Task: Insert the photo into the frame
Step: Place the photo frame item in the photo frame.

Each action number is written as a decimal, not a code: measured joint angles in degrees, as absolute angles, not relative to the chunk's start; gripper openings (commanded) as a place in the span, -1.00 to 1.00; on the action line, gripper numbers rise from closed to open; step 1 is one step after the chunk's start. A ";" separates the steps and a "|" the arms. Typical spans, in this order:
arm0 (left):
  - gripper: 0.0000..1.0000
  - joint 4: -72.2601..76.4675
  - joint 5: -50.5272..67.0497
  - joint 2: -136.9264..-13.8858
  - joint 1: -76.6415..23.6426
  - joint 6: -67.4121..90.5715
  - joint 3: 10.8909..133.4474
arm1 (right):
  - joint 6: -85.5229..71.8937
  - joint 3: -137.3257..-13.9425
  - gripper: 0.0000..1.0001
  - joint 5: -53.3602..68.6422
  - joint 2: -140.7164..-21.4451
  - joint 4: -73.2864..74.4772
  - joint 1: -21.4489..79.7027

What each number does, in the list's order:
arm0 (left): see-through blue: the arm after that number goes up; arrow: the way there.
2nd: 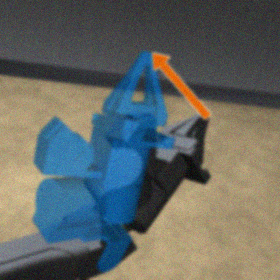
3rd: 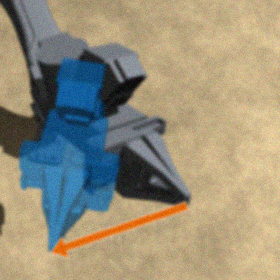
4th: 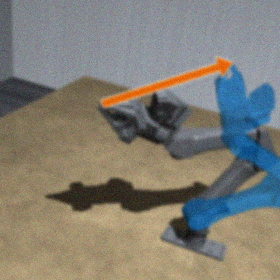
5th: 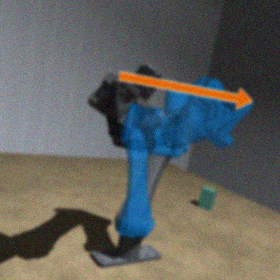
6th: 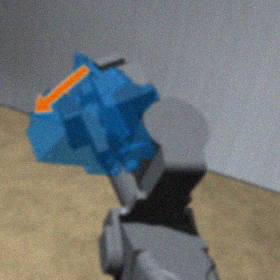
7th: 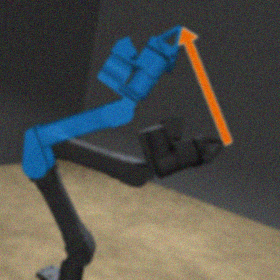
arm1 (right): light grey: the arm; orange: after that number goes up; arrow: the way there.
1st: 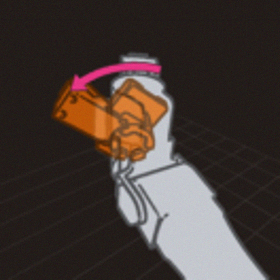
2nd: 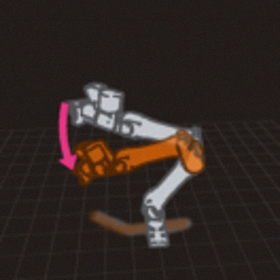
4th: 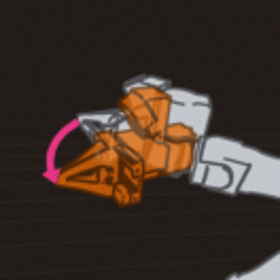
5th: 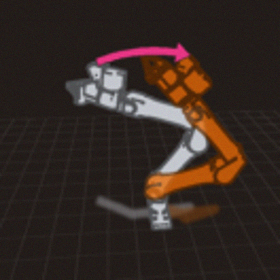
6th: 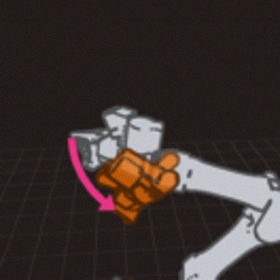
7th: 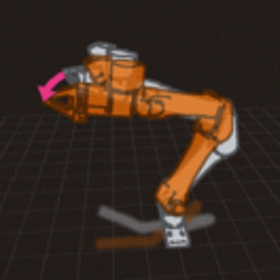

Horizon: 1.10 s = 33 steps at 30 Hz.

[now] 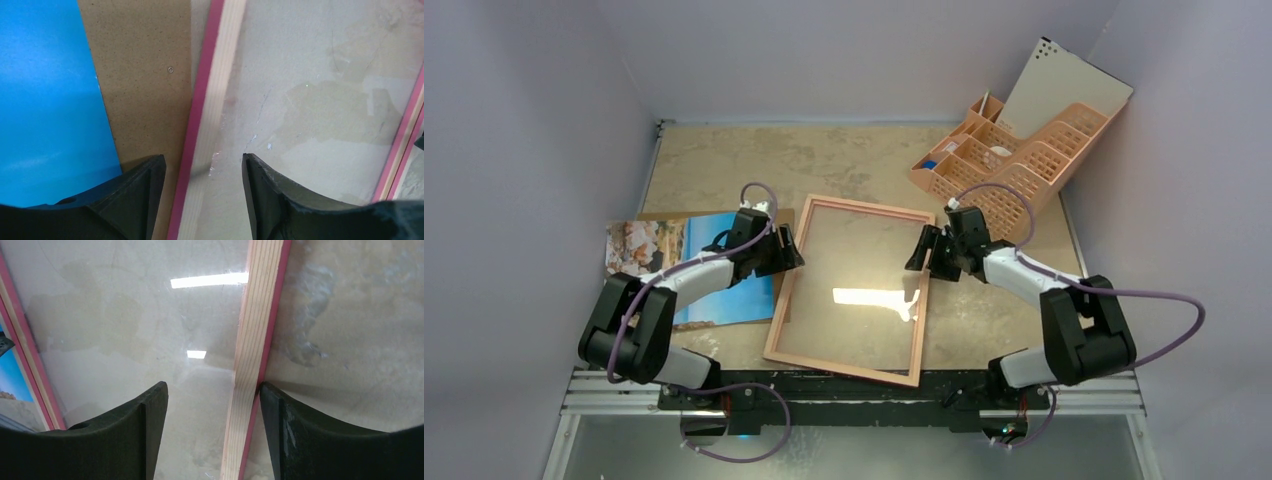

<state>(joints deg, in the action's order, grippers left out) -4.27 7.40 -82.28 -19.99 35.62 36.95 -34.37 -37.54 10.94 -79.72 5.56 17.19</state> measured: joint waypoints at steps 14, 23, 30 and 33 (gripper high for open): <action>0.05 -2.13 10.48 -80.66 -19.42 36.86 34.70 | -30.76 -46.46 0.35 12.60 -91.48 -0.36 16.73; 0.07 -1.04 16.40 -83.00 -19.14 36.80 35.73 | -29.93 -48.69 0.35 7.46 -93.41 -0.84 16.49; 0.24 -4.67 15.53 -83.50 -19.25 36.23 39.42 | -30.63 -48.99 0.43 5.41 -93.51 -0.75 16.88; 0.29 -6.42 14.81 -83.57 -19.27 35.40 42.22 | -31.33 -49.58 0.51 4.12 -93.32 0.16 16.99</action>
